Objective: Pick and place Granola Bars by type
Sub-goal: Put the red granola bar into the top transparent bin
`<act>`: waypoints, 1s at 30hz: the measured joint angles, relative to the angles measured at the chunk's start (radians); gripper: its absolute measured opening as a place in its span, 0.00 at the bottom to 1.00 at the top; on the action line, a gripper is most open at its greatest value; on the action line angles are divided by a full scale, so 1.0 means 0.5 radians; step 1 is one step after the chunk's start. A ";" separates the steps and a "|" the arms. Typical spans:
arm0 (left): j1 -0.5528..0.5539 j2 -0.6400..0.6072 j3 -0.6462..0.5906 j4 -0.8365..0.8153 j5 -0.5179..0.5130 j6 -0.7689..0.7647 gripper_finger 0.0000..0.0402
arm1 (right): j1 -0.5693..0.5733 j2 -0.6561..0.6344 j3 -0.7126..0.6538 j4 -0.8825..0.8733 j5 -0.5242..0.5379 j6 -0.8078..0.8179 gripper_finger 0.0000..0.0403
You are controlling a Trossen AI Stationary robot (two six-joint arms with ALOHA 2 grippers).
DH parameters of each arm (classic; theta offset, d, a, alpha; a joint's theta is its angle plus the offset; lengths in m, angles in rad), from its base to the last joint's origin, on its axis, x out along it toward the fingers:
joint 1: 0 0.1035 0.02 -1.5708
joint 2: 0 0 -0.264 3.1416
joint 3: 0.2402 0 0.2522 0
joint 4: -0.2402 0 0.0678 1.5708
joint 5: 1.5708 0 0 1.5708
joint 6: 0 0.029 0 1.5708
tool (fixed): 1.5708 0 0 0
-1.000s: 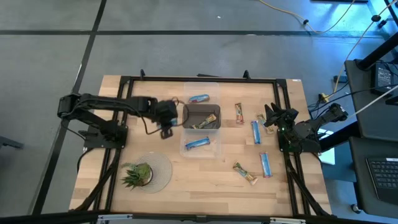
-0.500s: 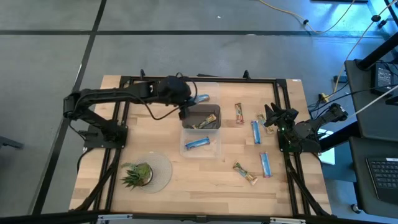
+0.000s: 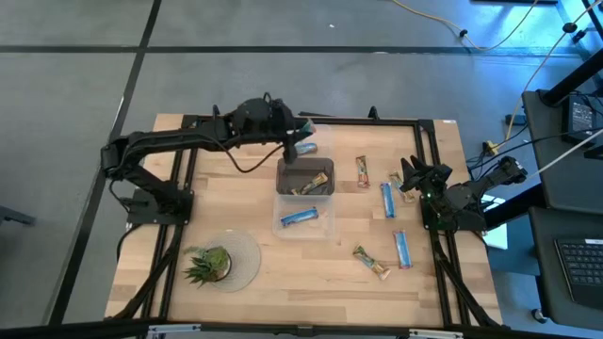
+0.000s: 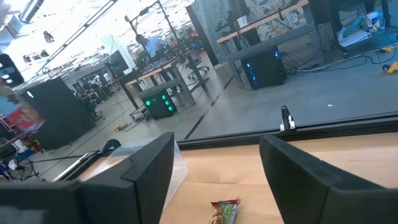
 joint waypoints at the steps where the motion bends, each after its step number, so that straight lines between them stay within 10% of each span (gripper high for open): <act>1: 0.008 0.022 0.000 0.037 0.000 0.051 0.23 | 0.001 0.000 0.000 -0.001 0.000 0.001 0.59; 30: 0.307 0.772 -0.002 -0.080 0.133 -0.124 0.23 | 0.000 0.000 0.001 -0.001 0.000 0.047 0.59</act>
